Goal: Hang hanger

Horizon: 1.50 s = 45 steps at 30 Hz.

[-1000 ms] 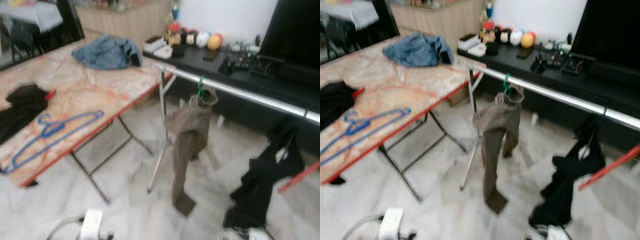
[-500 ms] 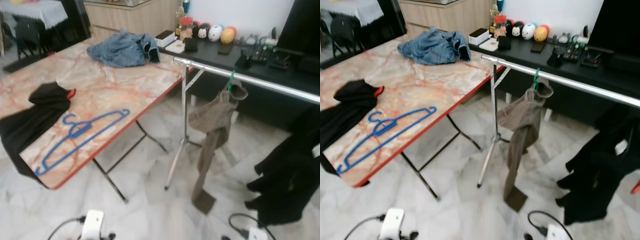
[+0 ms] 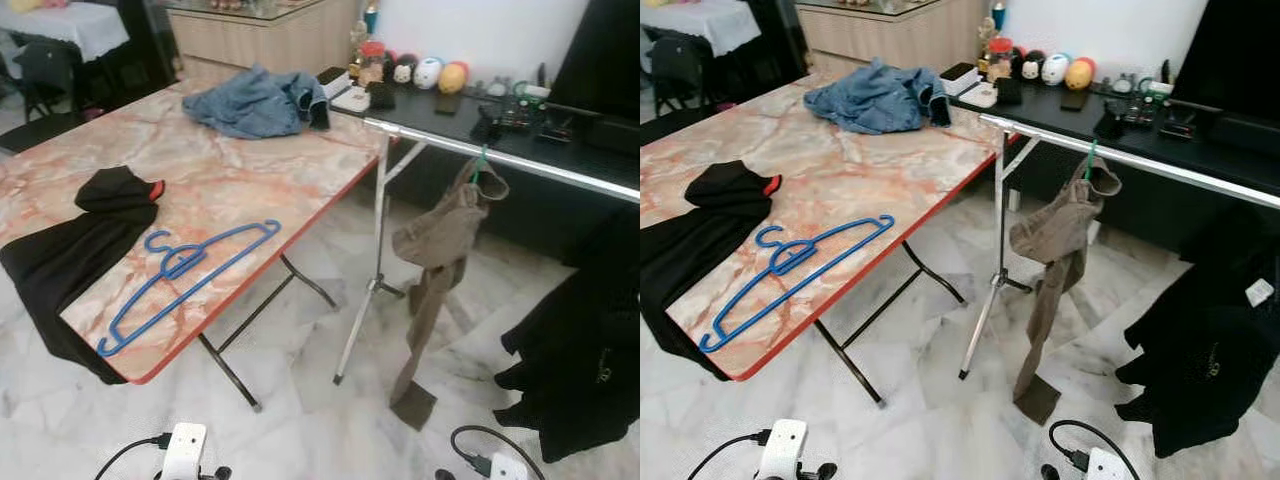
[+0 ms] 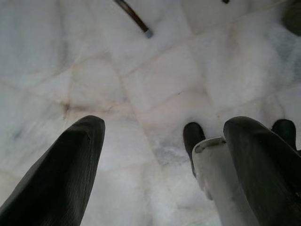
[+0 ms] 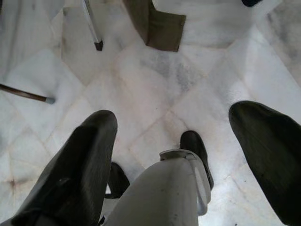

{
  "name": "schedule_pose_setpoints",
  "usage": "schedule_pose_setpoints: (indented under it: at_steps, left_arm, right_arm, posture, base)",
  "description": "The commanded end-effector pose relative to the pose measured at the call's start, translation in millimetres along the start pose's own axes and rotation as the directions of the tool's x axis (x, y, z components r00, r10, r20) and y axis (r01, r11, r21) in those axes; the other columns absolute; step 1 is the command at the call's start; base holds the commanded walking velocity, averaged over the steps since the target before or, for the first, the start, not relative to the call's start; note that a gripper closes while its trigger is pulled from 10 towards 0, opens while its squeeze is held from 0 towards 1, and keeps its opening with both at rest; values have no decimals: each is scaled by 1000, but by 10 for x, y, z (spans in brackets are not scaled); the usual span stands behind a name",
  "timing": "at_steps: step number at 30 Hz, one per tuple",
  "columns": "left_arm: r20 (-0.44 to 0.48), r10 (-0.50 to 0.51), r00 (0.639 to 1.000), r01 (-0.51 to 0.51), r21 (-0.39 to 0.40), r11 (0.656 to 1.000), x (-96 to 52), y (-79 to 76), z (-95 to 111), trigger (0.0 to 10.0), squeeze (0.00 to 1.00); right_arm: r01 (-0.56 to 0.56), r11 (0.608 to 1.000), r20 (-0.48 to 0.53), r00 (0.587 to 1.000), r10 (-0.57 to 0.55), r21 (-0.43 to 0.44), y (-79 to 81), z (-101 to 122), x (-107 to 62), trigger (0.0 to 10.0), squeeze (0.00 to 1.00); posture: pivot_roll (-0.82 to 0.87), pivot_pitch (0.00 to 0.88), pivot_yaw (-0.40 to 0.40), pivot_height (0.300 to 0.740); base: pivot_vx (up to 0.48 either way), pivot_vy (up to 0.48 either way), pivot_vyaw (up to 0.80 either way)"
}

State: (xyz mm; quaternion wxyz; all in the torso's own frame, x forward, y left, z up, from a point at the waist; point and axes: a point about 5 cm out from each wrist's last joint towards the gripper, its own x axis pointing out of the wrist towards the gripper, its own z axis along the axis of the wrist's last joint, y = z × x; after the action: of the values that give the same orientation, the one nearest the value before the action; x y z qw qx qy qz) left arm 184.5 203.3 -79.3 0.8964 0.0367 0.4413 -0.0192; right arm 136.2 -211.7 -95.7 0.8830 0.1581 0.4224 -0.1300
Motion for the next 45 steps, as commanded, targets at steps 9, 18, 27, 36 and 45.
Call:
schedule_pose_setpoints:
  at_steps: [9, 18, 27, 36, 45]
  left_arm:
    - [-31, 9, 999, -9, -12, 1000, -16, 29, -74, 10000, 0]
    - [-40, 6, 999, -6, -7, 1000, -21, 24, -100, 10000, 0]
    - [-42, 6, 999, -6, -7, 1000, -22, 26, -102, 10000, 0]
    - [-33, 6, 999, -6, -5, 1000, -15, 28, -70, 10000, 0]
    - [-16, -1, 1000, 1, 0, 1000, -4, 17, -21, 10000, 0]
  right_arm:
    - [17, 1000, -14, 1000, -17, 0, -10, -25, -4, 10000, 0]
    - [24, 1000, -17, 1000, -24, 2, -34, -41, -14, 10000, 0]
    - [9, 1000, 2, 1000, -9, 1, 16, -25, -5, 10000, 0]
    - [22, 1000, 12, 1000, -22, 10, 3, -13, -5, 10000, 0]
    - [19, 1000, -3, 1000, -19, 14, 24, -36, -4, 10000, 0]
  posture:
    - [-53, 0, 70, 740]
    - [-55, 0, 71, 740]
    - [-60, 0, 71, 740]
    - [-57, 0, 72, 740]
    - [-54, 0, 74, 740]
  base:
    - [0, 55, 0]
    - [0, 112, 0]
    - [0, 27, -332]
    - [0, 164, -235]
    - [0, 247, -328]
